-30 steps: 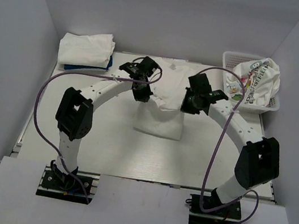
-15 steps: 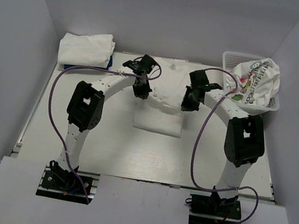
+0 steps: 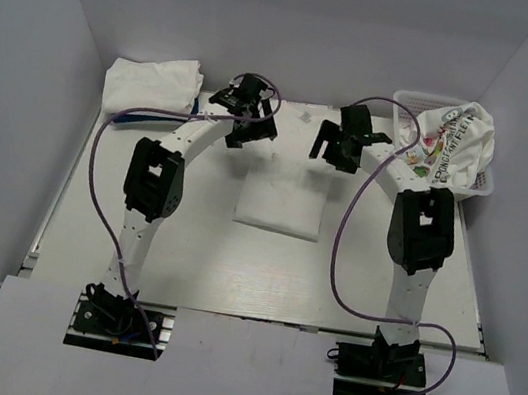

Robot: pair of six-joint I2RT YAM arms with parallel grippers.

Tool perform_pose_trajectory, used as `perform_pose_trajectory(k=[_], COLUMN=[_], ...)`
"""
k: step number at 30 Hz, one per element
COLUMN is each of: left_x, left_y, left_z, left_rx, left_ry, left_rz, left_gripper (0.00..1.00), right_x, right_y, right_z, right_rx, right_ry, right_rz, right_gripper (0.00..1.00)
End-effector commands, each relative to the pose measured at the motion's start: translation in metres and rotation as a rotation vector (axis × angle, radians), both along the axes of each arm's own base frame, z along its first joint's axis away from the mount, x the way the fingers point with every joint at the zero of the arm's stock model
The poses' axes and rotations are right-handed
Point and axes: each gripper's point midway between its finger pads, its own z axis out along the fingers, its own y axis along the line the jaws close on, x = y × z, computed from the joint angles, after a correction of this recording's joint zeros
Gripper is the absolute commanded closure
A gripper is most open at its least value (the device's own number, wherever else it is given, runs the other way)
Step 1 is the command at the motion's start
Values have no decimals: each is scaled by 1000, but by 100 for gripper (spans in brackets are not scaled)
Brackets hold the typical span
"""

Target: Fold and stack the t-shirts

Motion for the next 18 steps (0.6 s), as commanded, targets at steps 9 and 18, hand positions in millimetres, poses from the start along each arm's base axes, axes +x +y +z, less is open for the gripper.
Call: perform_pose_trajectory(k=[9, 18], left_x=[-110, -177], left_y=[32, 23], left_z=[38, -40], left_rx=[-49, -142], left_ry=[-30, 193], left_rz=[-143, -232], left_gripper=[0, 0], right_x=[-125, -184], right_y=[-10, 1], right_z=[7, -36], right_rx=[142, 276], right_ry=[27, 177], right_rz=[130, 164], right_gripper=[10, 10])
